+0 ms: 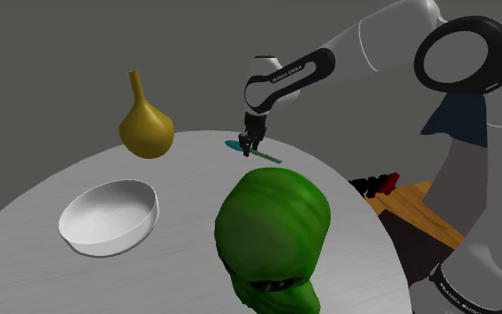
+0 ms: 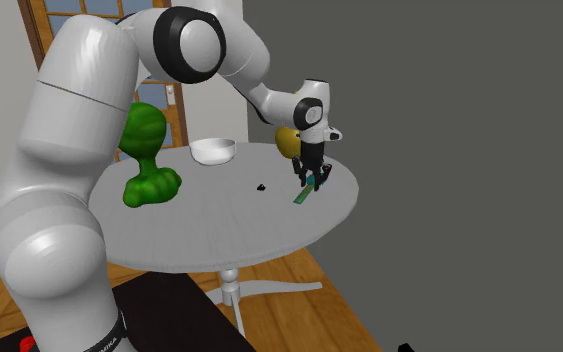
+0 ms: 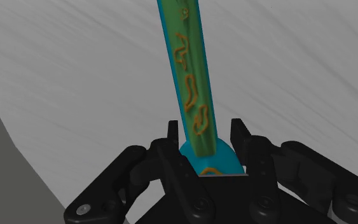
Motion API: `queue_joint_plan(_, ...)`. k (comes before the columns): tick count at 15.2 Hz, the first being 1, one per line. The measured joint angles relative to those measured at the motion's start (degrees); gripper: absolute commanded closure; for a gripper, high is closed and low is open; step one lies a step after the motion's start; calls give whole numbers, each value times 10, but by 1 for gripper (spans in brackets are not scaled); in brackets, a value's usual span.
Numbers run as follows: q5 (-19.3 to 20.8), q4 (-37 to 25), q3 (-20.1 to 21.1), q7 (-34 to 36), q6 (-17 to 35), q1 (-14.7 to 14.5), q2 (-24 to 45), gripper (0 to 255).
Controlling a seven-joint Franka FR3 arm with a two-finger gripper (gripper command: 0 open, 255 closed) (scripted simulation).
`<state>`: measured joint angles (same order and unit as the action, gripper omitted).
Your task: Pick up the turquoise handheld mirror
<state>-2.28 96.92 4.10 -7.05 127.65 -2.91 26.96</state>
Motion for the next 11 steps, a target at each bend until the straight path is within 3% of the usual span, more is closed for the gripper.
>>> queue_joint_plan(11, 0, -25, 1, 3, -55, 0, -30, 255)
